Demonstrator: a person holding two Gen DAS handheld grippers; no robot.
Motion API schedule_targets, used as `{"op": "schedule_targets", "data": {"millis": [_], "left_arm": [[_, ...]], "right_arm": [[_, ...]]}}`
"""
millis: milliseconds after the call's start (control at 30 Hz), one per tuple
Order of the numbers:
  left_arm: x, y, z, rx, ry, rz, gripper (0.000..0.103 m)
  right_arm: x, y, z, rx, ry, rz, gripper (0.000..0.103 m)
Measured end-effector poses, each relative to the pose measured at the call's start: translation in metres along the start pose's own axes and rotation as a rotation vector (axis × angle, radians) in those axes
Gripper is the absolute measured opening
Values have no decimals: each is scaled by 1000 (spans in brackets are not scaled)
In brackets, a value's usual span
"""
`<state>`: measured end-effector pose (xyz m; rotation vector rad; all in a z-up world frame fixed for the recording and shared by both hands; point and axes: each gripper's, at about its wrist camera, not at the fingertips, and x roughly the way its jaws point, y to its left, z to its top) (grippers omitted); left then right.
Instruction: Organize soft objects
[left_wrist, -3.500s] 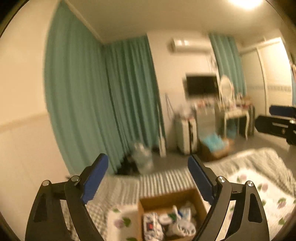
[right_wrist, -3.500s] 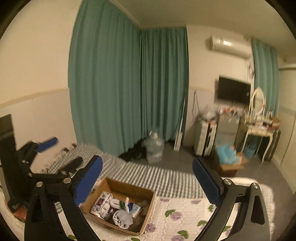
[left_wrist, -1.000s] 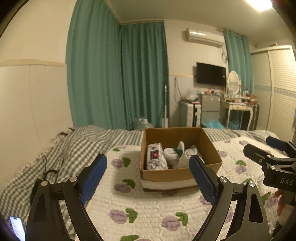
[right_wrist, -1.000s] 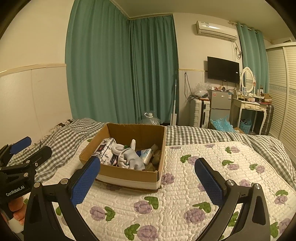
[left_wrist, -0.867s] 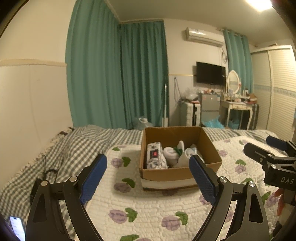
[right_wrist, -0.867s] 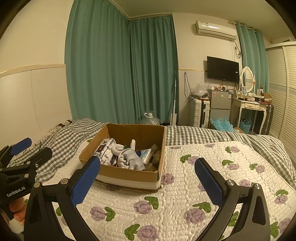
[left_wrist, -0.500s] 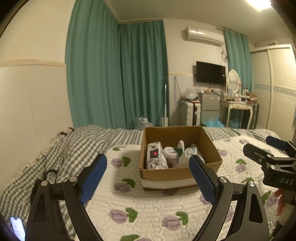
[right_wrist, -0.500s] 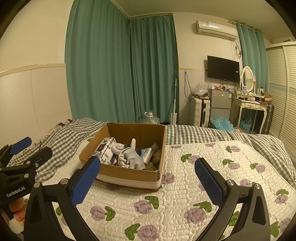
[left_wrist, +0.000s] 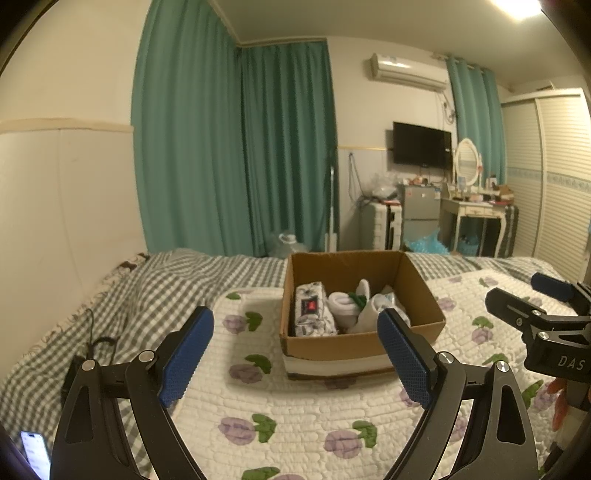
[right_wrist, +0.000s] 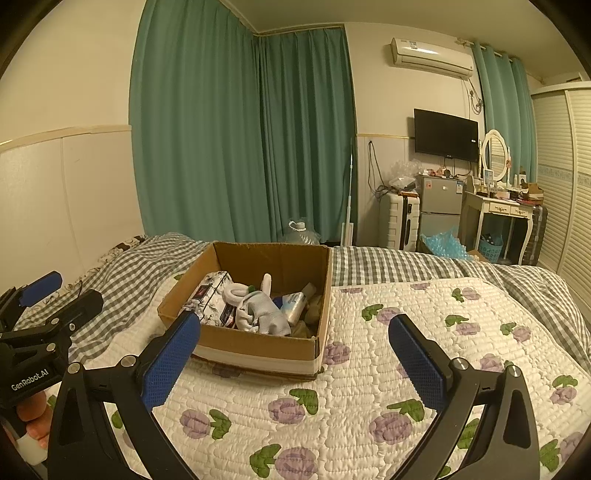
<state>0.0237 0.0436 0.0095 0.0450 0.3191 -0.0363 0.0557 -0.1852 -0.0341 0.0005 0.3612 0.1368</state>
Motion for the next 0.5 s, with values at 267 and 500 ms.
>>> {"op": "schedule_targets", "data": {"millis": [267, 500], "left_arm": [[0, 0, 0, 1, 3, 1, 91], [0, 1, -2, -2, 3, 4, 91]], "right_arm": [[2, 2, -2, 0, 3, 2, 102], [5, 7, -5, 5, 12, 4, 102]]}}
